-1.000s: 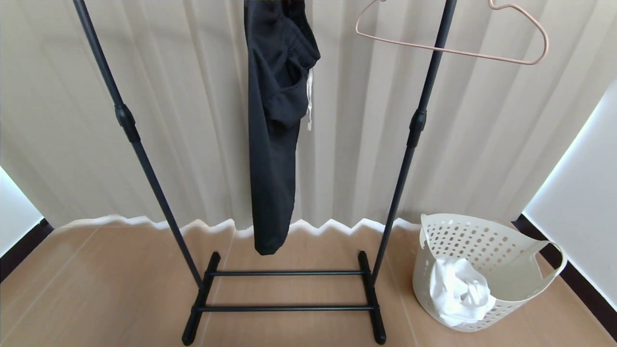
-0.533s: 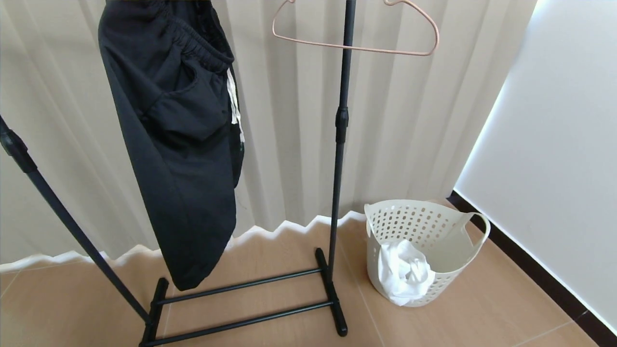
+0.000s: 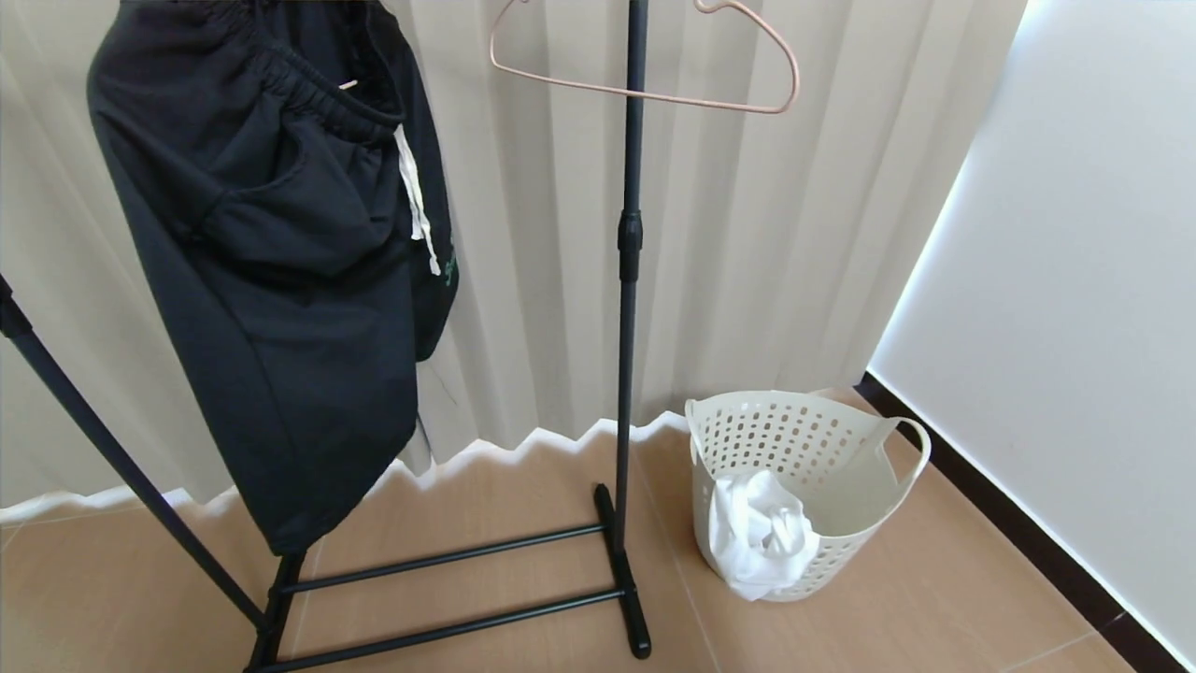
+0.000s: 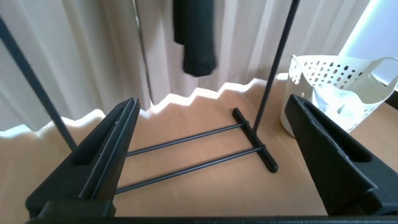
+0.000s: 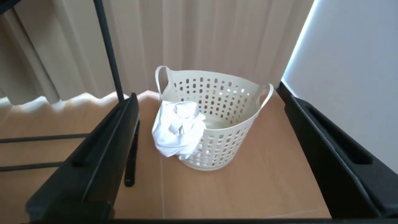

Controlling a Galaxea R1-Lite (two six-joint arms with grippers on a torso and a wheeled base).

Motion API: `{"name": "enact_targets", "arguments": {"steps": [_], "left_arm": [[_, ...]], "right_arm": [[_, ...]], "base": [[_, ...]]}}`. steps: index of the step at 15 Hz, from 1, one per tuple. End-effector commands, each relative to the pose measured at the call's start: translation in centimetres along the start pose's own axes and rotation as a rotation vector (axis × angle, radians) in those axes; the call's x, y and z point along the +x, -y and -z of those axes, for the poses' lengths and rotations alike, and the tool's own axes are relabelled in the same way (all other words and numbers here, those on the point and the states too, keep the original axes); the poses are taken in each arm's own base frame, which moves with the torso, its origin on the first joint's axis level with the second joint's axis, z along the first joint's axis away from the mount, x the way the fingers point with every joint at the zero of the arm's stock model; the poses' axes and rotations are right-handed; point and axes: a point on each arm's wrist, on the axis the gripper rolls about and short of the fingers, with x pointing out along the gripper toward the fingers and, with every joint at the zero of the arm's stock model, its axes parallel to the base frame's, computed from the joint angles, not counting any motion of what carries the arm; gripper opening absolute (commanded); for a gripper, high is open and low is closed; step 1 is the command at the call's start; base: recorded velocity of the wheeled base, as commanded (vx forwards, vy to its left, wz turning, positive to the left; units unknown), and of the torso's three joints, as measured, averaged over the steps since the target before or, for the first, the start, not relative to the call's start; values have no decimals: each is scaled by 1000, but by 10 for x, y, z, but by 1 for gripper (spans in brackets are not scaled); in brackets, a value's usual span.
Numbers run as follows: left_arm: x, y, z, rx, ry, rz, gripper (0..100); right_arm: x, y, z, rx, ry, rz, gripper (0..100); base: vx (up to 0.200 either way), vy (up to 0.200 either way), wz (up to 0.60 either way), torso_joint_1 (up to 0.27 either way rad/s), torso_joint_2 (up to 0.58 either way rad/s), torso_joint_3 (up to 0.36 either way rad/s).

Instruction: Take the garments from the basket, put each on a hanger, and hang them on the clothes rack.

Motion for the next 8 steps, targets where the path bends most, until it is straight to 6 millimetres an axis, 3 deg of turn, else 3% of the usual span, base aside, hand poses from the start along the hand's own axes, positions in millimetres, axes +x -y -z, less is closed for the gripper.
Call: {"name": "enact_targets", "arguments": {"steps": [1, 8], "left_arm": [[0, 0, 0, 0, -1, 0, 100], [0, 0, 0, 0, -1, 0, 100]], "right_arm": [[0, 0, 0, 0, -1, -1, 100], [0, 0, 0, 0, -1, -1, 100]], "base": [[0, -200, 0, 12, 2, -2], [200, 0, 0, 1, 2, 2]]}}
